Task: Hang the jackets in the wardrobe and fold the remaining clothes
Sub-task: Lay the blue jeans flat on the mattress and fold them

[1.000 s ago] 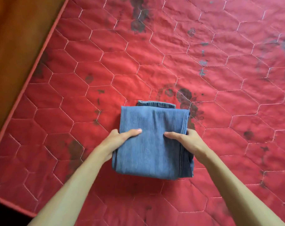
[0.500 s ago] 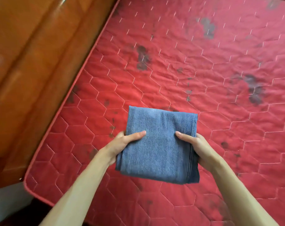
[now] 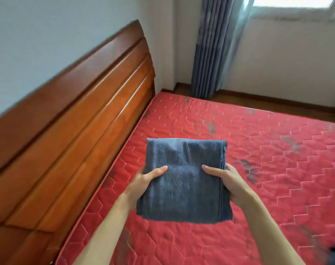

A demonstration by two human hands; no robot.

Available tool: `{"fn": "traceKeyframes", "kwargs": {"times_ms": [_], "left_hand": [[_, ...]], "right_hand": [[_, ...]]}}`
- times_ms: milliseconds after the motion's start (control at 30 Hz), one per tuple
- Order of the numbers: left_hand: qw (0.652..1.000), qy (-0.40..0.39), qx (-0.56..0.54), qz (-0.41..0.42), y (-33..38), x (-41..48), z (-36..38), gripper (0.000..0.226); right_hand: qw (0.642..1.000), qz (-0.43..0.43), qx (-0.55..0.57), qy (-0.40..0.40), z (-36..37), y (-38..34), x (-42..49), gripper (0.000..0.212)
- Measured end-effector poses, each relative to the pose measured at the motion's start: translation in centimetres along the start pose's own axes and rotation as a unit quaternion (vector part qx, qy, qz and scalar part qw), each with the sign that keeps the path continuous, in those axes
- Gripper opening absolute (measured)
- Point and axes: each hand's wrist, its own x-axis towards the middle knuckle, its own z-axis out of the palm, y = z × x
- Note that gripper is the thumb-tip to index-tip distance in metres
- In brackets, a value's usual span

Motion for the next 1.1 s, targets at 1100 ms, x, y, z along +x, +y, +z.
{"fn": "traceKeyframes", "kwargs": {"times_ms": [1100], "left_hand": [[0.941, 0.195, -0.029, 0.275, 7.2, -31.7, 6.0, 0.044]], "right_hand": [[0.938, -0.175, -0.006, -0.298, 3.3, -10.2, -25.1, 0.055]]}}
